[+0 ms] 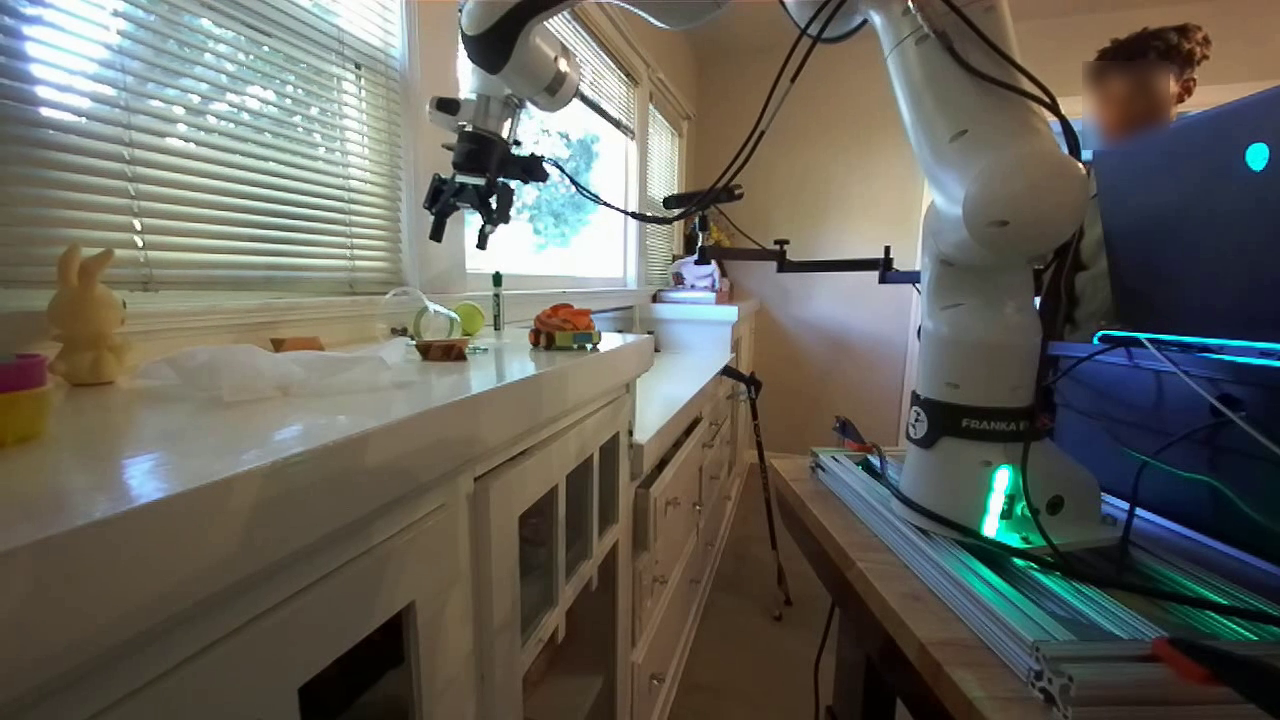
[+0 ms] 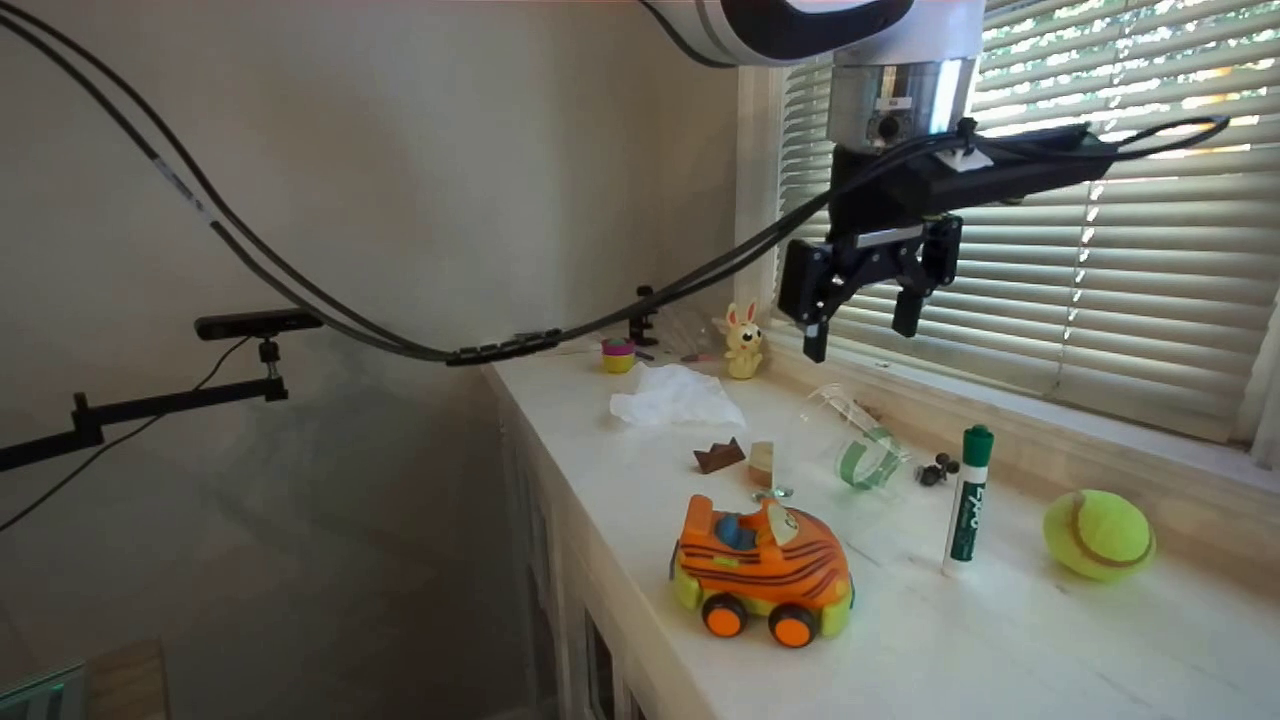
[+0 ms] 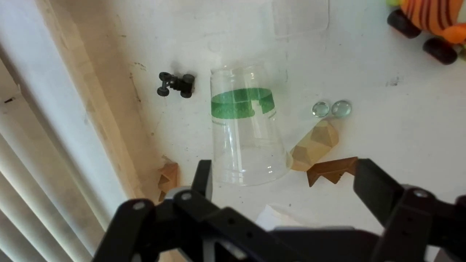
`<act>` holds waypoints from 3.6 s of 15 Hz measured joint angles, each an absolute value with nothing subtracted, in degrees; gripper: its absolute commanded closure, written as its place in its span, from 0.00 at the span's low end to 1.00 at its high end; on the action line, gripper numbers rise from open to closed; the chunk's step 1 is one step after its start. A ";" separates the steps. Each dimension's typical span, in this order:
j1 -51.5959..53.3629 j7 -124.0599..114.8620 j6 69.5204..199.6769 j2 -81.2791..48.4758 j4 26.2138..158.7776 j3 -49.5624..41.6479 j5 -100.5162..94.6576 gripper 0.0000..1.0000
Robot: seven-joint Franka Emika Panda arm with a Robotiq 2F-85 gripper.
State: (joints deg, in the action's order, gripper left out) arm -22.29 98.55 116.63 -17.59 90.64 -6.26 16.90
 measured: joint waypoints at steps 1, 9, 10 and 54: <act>-22.64 100.16 116.27 -17.93 90.64 -6.28 17.01 0.00; -23.83 105.65 115.44 -21.21 89.49 -6.61 17.04 0.00; -23.83 105.78 115.44 -21.79 89.05 -6.61 17.04 0.00; -25.42 114.75 118.97 -34.72 79.08 -3.65 16.88 0.00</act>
State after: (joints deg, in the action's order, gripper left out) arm -25.42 114.75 118.97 -34.72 79.08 -3.65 16.88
